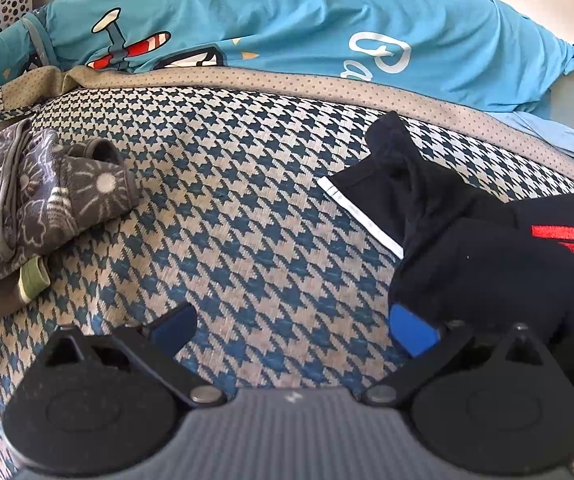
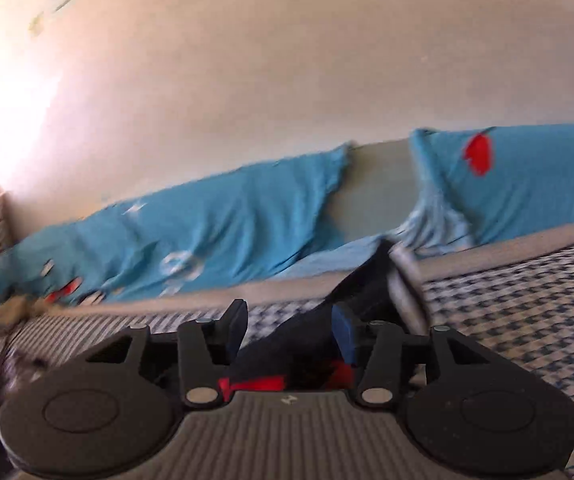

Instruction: Fold clothes

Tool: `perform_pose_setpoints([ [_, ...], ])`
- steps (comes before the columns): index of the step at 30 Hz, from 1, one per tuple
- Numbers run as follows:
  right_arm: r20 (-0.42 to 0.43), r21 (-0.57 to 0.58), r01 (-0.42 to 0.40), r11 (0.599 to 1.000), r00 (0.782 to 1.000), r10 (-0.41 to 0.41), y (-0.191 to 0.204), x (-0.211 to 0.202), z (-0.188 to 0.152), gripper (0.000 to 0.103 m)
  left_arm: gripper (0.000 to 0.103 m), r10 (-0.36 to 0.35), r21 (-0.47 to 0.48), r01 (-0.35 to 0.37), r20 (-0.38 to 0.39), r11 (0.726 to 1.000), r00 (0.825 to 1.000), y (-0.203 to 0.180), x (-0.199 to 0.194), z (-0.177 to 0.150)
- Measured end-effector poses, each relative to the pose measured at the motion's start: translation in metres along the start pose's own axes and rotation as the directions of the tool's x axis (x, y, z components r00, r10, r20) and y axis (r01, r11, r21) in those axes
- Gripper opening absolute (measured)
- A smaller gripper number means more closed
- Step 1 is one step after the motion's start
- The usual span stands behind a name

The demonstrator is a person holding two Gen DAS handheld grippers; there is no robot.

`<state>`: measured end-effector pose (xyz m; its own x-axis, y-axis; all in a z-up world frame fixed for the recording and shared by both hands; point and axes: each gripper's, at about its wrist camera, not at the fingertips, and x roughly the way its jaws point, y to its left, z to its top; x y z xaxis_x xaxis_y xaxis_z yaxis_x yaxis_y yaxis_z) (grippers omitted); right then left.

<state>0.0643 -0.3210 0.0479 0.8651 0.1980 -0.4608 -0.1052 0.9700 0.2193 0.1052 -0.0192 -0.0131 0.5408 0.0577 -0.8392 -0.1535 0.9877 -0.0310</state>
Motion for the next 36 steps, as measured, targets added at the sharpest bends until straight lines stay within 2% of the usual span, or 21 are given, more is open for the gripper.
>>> perform_pose_setpoints([
  [7,-0.143,-0.135,-0.129,0.982,0.984,0.110,0.025,-0.001,-0.032,0.058,0.103,0.008,0.015,-0.008,0.003,1.000,1.000,-0.006,0.002,-0.001],
  [11,-0.196,-0.199,-0.151,0.968,0.974,0.111,0.031,0.004,-0.045,0.063,0.103,0.011,0.023,-0.011,-0.002,1.000,1.000,-0.011,0.005,-0.002],
  [15,-0.202,-0.272,-0.116,0.955,0.977,0.061,0.037,0.009,-0.054,0.063,0.103,0.018,0.037,-0.017,-0.006,0.999,1.000,-0.015,0.008,-0.003],
  [16,-0.205,-0.277,-0.112,0.954,0.977,0.055,0.037,0.010,-0.055,0.060,0.103,0.019,0.040,-0.019,-0.007,0.999,1.000,-0.015,0.009,-0.003],
  [17,-0.210,-0.278,-0.111,0.954,0.976,0.052,0.037,0.012,-0.056,0.049,0.103,0.021,0.043,-0.020,-0.009,0.999,1.000,-0.016,0.009,-0.003],
  [18,-0.215,-0.279,-0.110,0.954,0.975,0.050,0.036,0.013,-0.058,0.043,0.103,0.023,0.046,-0.023,-0.009,0.999,1.000,-0.016,0.010,-0.004],
  [20,-0.210,-0.282,-0.101,0.954,0.977,0.041,0.036,0.012,-0.058,0.020,0.103,0.030,0.052,-0.029,-0.006,0.998,1.000,-0.016,0.010,-0.004],
  [22,-0.200,-0.285,-0.089,0.954,0.979,0.032,0.036,0.009,-0.057,0.013,0.103,0.038,0.058,-0.038,-0.002,0.998,0.999,-0.016,0.010,-0.004],
  [30,-0.141,-0.212,-0.047,0.976,0.990,0.017,0.031,-0.027,-0.057,0.009,0.103,0.051,0.083,-0.052,0.020,0.995,0.999,-0.015,0.005,-0.009],
  [36,-0.112,-0.148,-0.018,0.989,0.994,0.001,0.034,-0.069,-0.072,0.009,0.103,0.041,0.111,-0.046,0.044,0.993,0.998,-0.012,-0.006,-0.016],
])
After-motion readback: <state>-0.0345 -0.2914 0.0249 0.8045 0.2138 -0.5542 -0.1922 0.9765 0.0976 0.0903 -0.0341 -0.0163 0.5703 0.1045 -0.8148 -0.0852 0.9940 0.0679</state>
